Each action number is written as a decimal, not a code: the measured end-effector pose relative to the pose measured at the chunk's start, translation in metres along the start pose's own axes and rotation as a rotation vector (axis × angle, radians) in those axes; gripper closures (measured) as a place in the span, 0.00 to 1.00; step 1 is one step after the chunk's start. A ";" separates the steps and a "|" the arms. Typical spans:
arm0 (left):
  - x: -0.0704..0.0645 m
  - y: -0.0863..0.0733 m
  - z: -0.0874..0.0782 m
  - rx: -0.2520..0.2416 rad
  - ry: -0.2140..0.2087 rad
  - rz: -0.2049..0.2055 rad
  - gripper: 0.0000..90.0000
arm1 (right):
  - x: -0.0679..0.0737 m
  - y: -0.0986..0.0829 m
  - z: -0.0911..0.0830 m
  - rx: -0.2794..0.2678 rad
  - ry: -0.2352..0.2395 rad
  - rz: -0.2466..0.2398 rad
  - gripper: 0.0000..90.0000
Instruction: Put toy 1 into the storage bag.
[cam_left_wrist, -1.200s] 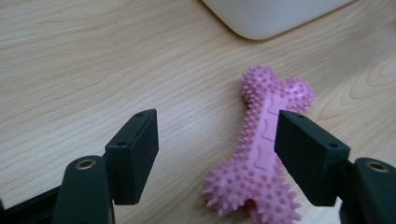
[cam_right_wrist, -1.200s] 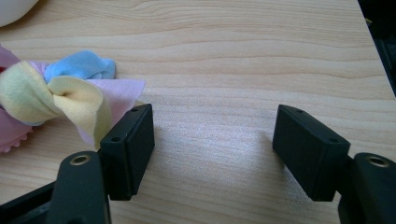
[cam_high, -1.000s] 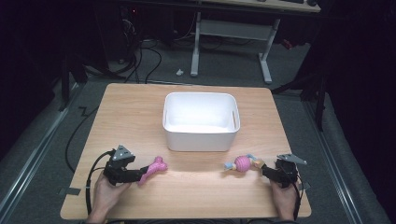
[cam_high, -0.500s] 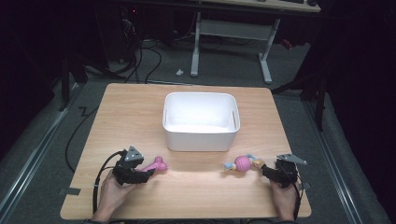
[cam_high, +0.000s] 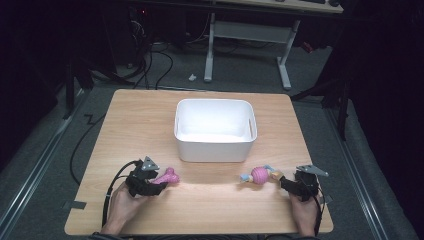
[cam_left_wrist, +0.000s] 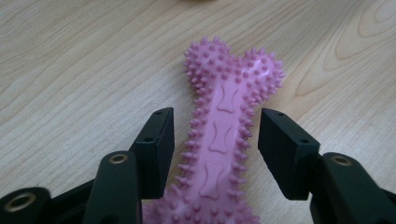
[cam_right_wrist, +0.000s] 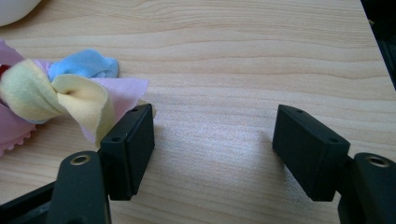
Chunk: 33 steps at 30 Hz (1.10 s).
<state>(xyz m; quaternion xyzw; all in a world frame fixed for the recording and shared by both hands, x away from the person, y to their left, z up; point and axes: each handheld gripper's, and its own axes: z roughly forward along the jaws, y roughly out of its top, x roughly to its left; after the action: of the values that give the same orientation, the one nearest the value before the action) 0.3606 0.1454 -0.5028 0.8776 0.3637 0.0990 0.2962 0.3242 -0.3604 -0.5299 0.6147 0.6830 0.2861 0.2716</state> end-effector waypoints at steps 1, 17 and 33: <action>0.000 0.000 0.001 0.005 0.002 0.000 0.51 | 0.000 0.000 0.000 0.000 0.001 -0.001 0.33; -0.001 0.003 0.007 0.053 0.000 0.029 0.60 | 0.000 0.000 0.000 0.001 0.001 0.000 0.33; -0.005 0.011 0.003 0.039 0.005 0.063 0.66 | 0.001 0.000 0.000 0.002 0.003 0.005 0.33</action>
<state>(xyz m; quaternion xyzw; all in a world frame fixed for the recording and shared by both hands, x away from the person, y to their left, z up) 0.3644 0.1349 -0.4986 0.8939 0.3386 0.1033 0.2750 0.3243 -0.3595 -0.5298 0.6164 0.6821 0.2870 0.2692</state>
